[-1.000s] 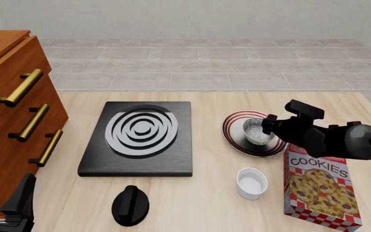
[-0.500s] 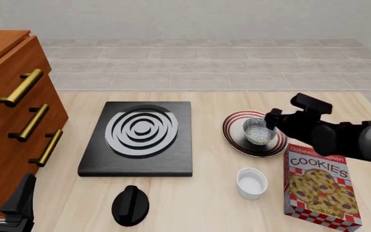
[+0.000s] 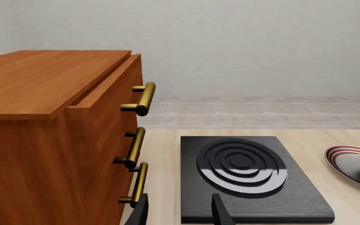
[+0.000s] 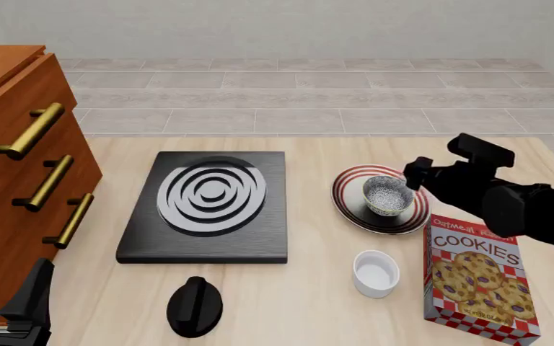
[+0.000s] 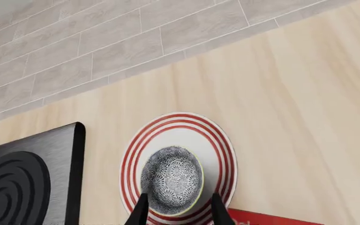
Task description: Pick the akita bowl next to the ramekin and place it on the plate.
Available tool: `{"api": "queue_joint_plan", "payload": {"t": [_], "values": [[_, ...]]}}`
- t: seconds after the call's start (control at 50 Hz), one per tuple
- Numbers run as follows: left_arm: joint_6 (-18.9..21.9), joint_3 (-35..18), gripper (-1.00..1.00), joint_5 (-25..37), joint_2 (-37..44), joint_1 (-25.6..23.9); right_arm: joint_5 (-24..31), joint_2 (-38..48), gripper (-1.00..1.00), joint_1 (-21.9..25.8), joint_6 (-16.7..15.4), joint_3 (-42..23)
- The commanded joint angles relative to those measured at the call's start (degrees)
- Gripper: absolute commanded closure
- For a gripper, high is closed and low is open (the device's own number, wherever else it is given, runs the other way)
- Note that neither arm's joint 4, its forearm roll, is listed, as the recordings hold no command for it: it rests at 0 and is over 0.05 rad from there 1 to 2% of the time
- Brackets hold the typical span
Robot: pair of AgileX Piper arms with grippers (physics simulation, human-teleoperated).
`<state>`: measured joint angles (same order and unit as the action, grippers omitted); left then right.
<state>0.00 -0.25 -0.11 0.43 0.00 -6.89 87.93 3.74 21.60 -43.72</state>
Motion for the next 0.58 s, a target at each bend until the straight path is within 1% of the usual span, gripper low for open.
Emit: {"api": "queue_joint_plan", "payload": {"t": [0.02,0.58], "values": [[0.00,0.00,-1.00,0.00,0.00,0.00,1.10,-3.08,-1.00,-0.34,0.12,1.15],[0.00,0.00,-1.00,0.00,0.00,0.00,3.31,-10.54,-1.00,-0.89,0.58,4.37]]}}
